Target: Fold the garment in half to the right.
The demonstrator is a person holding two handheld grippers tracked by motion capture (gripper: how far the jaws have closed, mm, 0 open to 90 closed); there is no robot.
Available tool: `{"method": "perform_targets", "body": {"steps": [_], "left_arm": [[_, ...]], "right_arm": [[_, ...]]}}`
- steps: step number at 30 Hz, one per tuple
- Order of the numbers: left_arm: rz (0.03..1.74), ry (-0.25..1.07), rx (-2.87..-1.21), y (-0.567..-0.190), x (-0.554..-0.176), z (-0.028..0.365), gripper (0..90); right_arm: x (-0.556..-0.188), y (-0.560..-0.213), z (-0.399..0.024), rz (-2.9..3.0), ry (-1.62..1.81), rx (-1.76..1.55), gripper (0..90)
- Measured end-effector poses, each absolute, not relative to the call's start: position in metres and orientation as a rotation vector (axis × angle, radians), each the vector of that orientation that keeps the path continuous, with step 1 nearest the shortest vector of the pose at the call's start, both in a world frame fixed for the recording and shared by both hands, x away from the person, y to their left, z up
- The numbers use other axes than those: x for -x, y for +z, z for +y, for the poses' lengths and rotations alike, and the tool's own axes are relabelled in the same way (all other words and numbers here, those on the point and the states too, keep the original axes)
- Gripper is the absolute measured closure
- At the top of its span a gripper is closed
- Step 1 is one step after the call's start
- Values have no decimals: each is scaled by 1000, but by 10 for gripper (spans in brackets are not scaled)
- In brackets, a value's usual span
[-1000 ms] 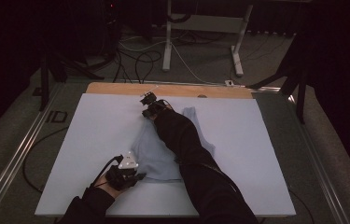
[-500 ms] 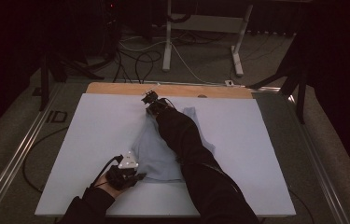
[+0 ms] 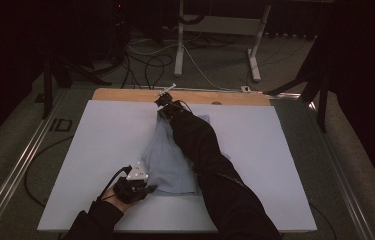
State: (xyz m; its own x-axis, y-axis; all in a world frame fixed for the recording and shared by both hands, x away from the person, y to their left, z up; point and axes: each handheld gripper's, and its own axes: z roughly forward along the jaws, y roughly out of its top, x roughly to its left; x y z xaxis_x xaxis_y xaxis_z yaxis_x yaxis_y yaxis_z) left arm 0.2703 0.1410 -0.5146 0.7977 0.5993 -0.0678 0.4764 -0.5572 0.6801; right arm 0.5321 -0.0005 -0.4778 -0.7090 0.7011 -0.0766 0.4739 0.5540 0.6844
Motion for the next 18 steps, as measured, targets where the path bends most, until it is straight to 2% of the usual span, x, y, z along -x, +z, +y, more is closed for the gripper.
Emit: {"method": "perform_targets", "body": {"steps": [18], "left_arm": [[748, 253, -2262, -492, -268, 127, 856]], "right_arm": [[-524, -444, -24, 2397, 1014, -934, 877]]}}
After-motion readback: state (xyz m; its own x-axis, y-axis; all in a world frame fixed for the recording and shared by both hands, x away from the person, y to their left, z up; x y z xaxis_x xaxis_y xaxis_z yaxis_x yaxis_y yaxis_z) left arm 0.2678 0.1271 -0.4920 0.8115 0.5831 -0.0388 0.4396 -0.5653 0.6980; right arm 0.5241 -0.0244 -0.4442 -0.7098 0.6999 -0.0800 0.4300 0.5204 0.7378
